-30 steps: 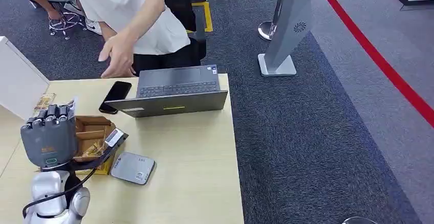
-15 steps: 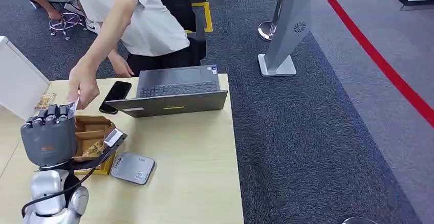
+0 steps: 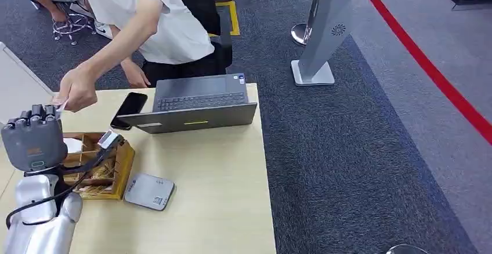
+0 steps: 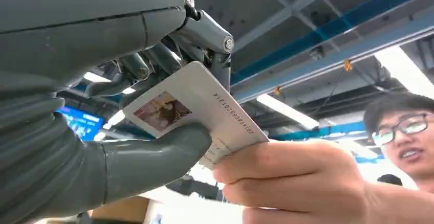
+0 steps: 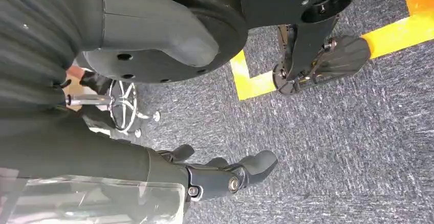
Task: Pass the card to the sensor for recognition and then transmit it.
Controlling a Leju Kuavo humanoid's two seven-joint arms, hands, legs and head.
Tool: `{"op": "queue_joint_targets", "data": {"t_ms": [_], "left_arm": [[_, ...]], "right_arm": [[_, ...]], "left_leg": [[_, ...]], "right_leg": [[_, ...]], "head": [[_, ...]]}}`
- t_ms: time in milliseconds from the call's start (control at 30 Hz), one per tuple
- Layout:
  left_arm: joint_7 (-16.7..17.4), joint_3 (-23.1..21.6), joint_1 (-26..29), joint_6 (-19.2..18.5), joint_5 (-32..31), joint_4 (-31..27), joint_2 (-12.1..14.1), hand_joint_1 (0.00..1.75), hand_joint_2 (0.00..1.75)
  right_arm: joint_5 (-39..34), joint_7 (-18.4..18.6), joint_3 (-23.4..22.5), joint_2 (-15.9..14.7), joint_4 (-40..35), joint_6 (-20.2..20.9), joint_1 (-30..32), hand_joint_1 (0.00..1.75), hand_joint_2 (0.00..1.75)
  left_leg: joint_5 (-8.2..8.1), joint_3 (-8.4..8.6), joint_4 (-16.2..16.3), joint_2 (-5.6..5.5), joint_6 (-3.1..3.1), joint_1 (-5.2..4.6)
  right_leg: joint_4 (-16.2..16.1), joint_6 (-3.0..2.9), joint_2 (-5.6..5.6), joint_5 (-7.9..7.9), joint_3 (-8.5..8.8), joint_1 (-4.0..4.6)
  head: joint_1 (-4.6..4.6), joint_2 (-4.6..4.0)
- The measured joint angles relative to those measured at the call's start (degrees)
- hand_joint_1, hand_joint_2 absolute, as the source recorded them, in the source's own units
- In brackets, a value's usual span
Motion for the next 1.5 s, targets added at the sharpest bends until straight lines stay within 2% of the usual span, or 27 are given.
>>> {"op": "queue_joint_targets", "data": {"t_ms": [233, 700, 1367, 1400, 1433, 1500], "left_arm": [[-3.37, 2.65, -0.64, 0.46, 4.30, 4.24, 0.50, 0.00, 1.75], [-3.54, 3.85, -0.98, 0.48, 4.39, 6.58, 0.48, 0.00, 1.75], [-3.91, 3.87, -0.77, 0.48, 3.42, 6.66, -0.18, 0.00, 1.75], [-4.94, 3.83, 1.35, 0.11, 1.19, 5.30, -0.26, 0.00, 1.75], [-5.44, 3.69, 5.66, -0.22, -1.46, 1.07, -0.31, 0.00, 1.75], [-8.13, 3.00, 15.67, 0.06, -3.48, -10.38, -0.21, 0.00, 1.75]], "right_arm": [[-0.17, 0.90, 0.50, 0.00, 0.00, -0.61, -0.22, 0.00, 1.75], [-0.31, 1.03, 0.52, 0.00, 0.00, -0.96, -0.23, 0.00, 1.75], [-0.94, 0.94, 0.52, 0.02, 0.02, -1.01, -0.23, 0.00, 1.75], [-2.54, 0.41, 0.44, 0.02, 0.02, -0.87, -0.21, 0.00, 1.75], [-4.14, -0.27, 0.13, 0.00, 0.02, -0.57, -0.12, 0.00, 1.75], [-6.03, -1.13, -0.96, -0.02, 0.00, 0.13, 0.41, 0.00, 1.75]], "left_leg": [[-0.02, -0.01, -0.01, -0.05, -0.03, 0.02], [0.01, 0.00, 0.00, -0.06, 0.00, 0.01], [0.01, -0.04, -0.01, -0.05, 0.00, 0.01], [-0.03, 0.04, -0.05, 0.05, -0.02, -0.01], [-0.22, 0.16, -0.08, 0.37, -0.13, -0.04], [-0.48, 0.43, -0.05, 0.83, -0.04, -0.04]], "right_leg": [[-0.01, 0.01, -0.10, -0.04, -0.05, 0.01], [-0.01, 0.02, -0.10, -0.01, -0.01, 0.01], [0.01, 0.02, -0.09, -0.01, 0.05, 0.01], [0.01, 0.02, 0.01, -0.02, 0.10, -0.01], [0.01, 0.02, 0.37, -0.02, 0.12, -0.04], [-0.05, 0.00, 0.80, -0.16, 0.08, -0.05]], "head": [[-0.02, 0.00], [0.00, 0.00], [0.00, 0.00], [0.11, 0.00], [0.09, 0.00], [-0.20, 0.00]]}}
